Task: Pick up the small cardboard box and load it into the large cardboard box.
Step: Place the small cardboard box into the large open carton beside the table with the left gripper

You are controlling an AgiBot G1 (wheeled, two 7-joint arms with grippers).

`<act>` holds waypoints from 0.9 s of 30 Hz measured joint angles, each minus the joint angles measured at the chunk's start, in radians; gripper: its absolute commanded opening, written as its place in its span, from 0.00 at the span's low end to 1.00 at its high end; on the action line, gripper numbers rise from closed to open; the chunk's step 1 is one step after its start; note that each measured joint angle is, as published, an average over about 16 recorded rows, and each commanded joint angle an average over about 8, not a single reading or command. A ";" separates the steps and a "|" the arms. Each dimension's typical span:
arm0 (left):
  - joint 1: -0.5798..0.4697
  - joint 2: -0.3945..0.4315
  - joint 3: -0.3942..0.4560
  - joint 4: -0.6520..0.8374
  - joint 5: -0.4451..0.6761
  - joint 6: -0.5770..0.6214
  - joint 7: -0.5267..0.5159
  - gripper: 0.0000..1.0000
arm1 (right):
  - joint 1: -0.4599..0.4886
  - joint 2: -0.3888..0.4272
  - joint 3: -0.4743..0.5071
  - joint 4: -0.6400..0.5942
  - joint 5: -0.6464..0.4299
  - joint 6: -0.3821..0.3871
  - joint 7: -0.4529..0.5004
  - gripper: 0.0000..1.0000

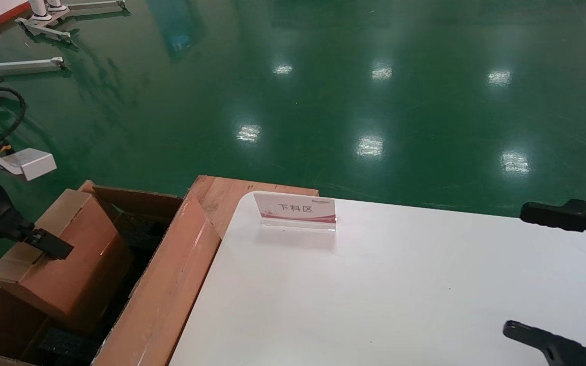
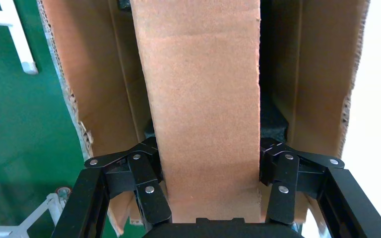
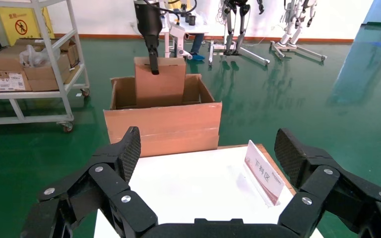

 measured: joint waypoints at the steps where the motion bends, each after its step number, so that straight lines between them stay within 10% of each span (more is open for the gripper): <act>1: 0.013 0.003 -0.001 0.012 -0.005 -0.005 0.006 0.00 | 0.000 0.000 0.000 0.000 0.000 0.000 0.000 1.00; 27: 0.269 0.076 -0.015 0.303 -0.064 -0.078 0.137 0.00 | 0.000 0.001 -0.002 0.000 0.001 0.001 -0.001 1.00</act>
